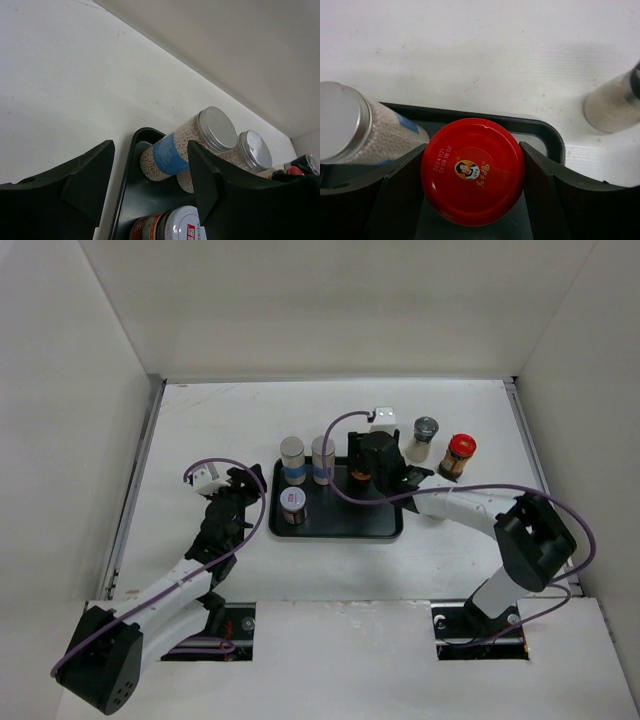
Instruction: Organize the condiment bottles
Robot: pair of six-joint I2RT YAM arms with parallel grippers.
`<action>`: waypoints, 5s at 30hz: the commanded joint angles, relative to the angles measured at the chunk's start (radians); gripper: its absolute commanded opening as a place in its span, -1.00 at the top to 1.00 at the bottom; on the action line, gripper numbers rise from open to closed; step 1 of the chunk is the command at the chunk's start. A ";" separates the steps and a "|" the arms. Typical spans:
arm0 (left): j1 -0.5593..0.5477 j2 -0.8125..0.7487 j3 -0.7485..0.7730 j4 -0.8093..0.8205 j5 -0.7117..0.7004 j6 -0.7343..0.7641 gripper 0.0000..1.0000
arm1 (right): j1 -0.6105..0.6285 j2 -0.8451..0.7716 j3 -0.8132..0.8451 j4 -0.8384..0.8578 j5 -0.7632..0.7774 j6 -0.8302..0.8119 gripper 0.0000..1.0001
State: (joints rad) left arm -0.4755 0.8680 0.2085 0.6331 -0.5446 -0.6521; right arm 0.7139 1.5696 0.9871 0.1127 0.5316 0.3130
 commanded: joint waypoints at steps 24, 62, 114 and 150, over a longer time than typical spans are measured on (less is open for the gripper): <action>0.013 -0.020 -0.018 0.060 0.025 -0.007 -0.17 | 0.040 -0.094 0.058 0.113 0.082 0.031 -0.62; -0.001 -0.017 -0.015 0.069 0.031 -0.018 -0.19 | -0.540 -0.109 -0.114 -0.027 0.008 0.060 -0.98; 0.015 0.040 -0.021 0.096 0.031 -0.020 -0.20 | -0.063 -0.033 -0.107 0.370 0.045 0.014 -0.20; 0.022 0.043 -0.024 0.100 0.018 -0.014 -0.19 | -0.388 -0.057 0.024 0.053 -0.042 -0.011 -1.00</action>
State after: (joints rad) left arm -0.4591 0.9127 0.1913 0.6773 -0.5198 -0.6628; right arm 0.3401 1.4628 0.9360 0.2375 0.5842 0.3168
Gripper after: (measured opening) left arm 0.596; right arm 0.997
